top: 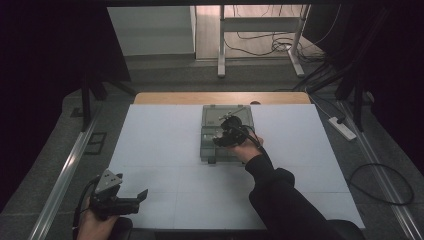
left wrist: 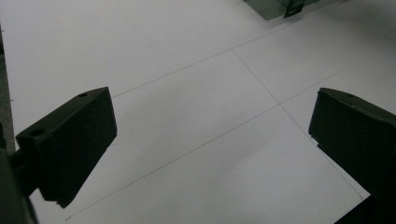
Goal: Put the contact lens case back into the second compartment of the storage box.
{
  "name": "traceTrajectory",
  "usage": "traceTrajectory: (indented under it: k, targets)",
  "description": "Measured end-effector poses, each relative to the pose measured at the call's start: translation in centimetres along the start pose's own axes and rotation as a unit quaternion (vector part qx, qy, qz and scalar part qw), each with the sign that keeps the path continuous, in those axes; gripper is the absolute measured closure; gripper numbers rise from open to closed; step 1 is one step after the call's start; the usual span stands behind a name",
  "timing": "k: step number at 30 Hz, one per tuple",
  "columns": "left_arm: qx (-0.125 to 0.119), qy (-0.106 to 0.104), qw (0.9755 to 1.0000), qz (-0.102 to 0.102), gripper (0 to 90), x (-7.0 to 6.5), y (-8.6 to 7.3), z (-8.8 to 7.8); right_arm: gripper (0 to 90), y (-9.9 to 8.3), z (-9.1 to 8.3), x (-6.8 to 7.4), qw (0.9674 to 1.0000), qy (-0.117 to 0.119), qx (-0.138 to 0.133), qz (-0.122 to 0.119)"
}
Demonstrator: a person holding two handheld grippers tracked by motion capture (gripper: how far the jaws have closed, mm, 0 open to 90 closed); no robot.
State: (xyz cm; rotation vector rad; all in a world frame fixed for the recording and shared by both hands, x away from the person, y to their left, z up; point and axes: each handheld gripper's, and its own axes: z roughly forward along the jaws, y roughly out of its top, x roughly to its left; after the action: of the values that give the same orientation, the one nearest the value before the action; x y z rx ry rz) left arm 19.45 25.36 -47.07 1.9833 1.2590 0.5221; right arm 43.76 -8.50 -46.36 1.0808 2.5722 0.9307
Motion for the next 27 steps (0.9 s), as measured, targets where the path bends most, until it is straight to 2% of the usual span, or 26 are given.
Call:
traceTrajectory:
  k: [9,24,27]
  targets:
    - [-0.002,-0.002,1.0000,-0.001,0.9,0.1,0.0,0.0,48.9,1.0,1.3,-1.0,0.9994,-0.026,-0.004,0.024]
    - [-0.002,-0.003,1.0000,-0.001,0.9,0.1,0.0,0.0,48.7,1.4,3.2,-1.6,0.9982,-0.047,-0.002,0.038]
    - [-0.002,-0.003,1.0000,-0.001,0.9,0.1,0.0,0.0,48.7,1.4,3.3,-1.7,0.9981,-0.045,-0.001,0.041]
